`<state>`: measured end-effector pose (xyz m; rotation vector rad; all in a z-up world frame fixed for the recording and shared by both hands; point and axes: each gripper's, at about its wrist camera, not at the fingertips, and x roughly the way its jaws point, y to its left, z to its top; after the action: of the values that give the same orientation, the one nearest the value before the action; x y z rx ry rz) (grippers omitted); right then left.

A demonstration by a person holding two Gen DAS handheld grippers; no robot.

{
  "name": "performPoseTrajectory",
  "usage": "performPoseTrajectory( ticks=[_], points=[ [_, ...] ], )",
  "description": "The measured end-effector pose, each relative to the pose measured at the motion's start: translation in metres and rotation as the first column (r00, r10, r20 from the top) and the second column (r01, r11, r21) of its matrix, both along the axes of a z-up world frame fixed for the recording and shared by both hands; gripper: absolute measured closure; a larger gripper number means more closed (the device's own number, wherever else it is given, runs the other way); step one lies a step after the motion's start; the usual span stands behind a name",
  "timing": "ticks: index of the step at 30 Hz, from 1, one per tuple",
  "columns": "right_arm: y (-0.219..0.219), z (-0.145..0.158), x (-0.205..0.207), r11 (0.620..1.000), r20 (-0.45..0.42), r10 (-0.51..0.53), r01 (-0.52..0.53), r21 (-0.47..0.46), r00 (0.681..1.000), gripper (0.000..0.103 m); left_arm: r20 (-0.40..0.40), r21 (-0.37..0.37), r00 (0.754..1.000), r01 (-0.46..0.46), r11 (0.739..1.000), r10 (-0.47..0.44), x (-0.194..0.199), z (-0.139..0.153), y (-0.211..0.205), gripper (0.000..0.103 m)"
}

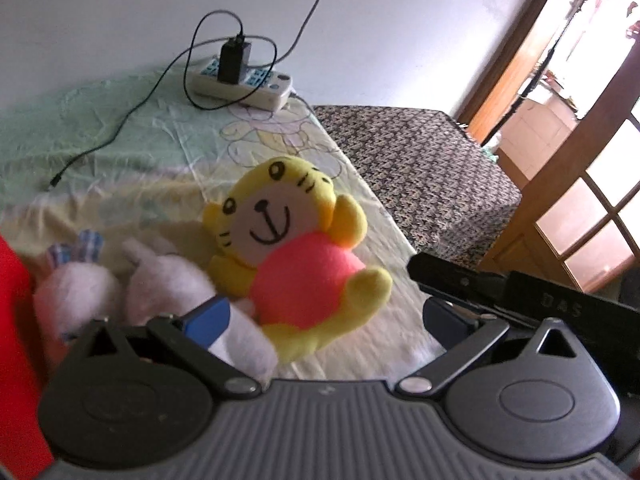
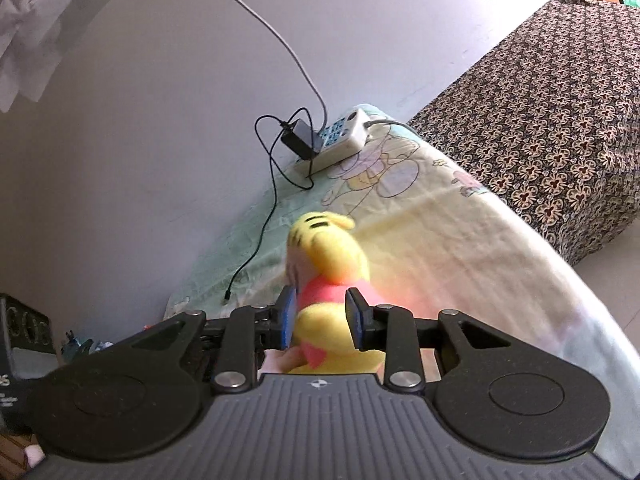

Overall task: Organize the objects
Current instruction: 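Release the teddy bear and move the right gripper to the yellow tiger plush, then grasp the yellow tiger plush's head with the right gripper, then lift the yellow tiger plush off the bed with the right gripper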

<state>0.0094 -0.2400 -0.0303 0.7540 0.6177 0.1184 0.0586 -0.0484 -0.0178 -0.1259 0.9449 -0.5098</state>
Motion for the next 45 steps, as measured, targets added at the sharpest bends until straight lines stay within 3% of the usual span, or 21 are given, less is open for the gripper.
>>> performPoseTrajectory(
  ticks=[8, 18, 27, 30, 35, 45],
  points=[
    [-0.019, -0.011, 0.024, 0.999, -0.034, 0.033, -0.032, 0.019, 0.999, 0.065, -0.126, -0.046, 0.992, -0.036, 0.998, 0.030, 0.030, -0.033, -0.014, 0.001],
    [-0.016, -0.032, 0.069, 0.986, -0.082, 0.153, -0.147, 0.073, 0.985, 0.059, -0.130, 0.008, 0.991, 0.021, 1.000, -0.020, 0.043, -0.049, -0.018, 0.000],
    [-0.006, -0.057, 0.103, 0.974, -0.151, 0.217, -0.204, 0.097, 0.965, 0.044, -0.152, 0.000, 0.987, 0.059, 0.998, -0.058, 0.058, -0.061, -0.021, 0.000],
    [-0.005, -0.061, 0.106, 0.968, -0.148, 0.233, -0.216, 0.125, 0.961, 0.047, -0.144, 0.000, 0.987, 0.068, 0.998, -0.067, 0.061, -0.061, -0.023, 0.000],
    [-0.010, -0.058, 0.100, 0.961, -0.133, 0.242, -0.218, 0.168, 0.961, 0.063, -0.130, 0.013, 0.987, 0.093, 0.996, -0.091, 0.058, -0.061, -0.033, 0.000],
    [-0.031, -0.034, 0.049, 0.978, -0.115, 0.170, -0.153, 0.138, 0.979, 0.064, -0.101, -0.024, 0.975, 0.198, 0.980, -0.199, 0.024, -0.045, -0.057, 0.007]
  ],
)
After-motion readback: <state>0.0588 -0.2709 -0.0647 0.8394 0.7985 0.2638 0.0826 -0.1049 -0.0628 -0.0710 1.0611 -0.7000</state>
